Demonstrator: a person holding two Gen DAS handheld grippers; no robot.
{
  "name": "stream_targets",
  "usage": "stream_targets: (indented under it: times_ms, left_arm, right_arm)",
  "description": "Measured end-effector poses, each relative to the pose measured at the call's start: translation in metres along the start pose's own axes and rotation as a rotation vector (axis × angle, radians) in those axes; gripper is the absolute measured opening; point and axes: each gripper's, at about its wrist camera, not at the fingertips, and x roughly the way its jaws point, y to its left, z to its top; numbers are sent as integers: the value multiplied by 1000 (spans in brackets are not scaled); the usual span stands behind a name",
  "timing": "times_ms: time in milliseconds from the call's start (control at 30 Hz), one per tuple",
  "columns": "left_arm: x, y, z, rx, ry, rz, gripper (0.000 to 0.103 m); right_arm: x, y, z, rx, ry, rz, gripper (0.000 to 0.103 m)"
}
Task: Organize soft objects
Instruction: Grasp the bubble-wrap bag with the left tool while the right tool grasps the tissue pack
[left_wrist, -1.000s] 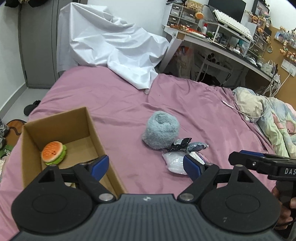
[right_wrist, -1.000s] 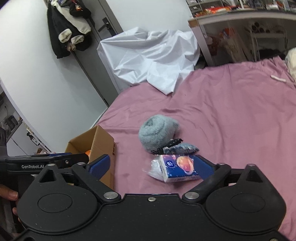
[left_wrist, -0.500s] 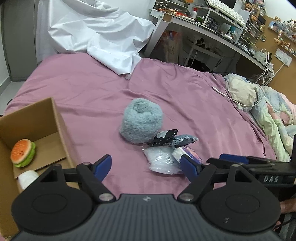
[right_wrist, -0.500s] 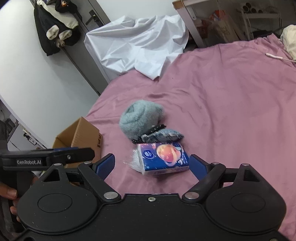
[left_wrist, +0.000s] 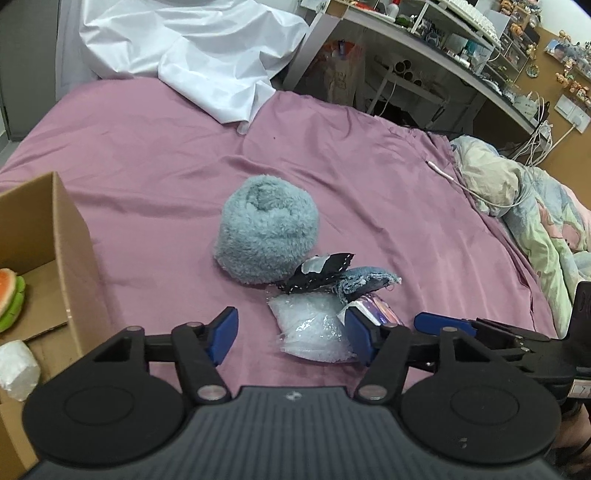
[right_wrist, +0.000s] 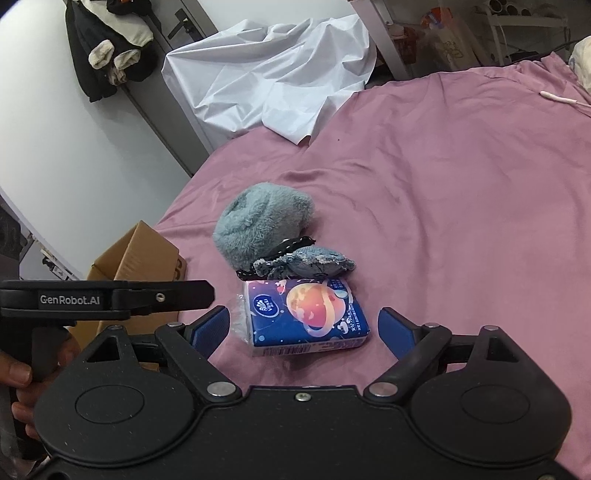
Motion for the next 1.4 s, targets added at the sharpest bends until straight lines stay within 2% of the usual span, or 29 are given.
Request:
stream_targets:
  times_ms: [67, 100, 133, 233, 633, 967, 1067, 1233, 1400]
  left_arm:
    - [4, 0, 0, -3, 8, 4, 62]
    - [6, 0, 0, -5, 13, 9, 62]
    - [8, 1, 0, -7, 17, 14, 62]
    - [13, 0, 2, -12, 30, 22, 62]
    - [43, -17, 6, 7, 70, 30, 63]
    - [63, -21, 1, -8, 124, 40, 66]
    - [64, -20, 0, -16, 118, 38, 66]
    - [58, -21, -2, -7, 129, 44, 55]
    - [44, -20, -4, -6, 131, 33, 50]
  right_arm:
    - [5, -1, 1, -4, 5, 10, 87]
    - [8, -2, 1, -4, 12, 15, 85]
    - [9, -3, 1, -2, 18, 17, 76]
    - [10, -8, 0, 22, 15, 31, 73]
    - [-12, -30, -1, 89, -16, -37, 72]
    - [-10, -30, -1, 94, -13, -57, 72]
    - [-11, -28, -1, 93, -10, -64, 72]
    - [-14, -24, 3, 100, -14, -69, 72]
    - [-23, -15, 4, 84, -35, -60, 72]
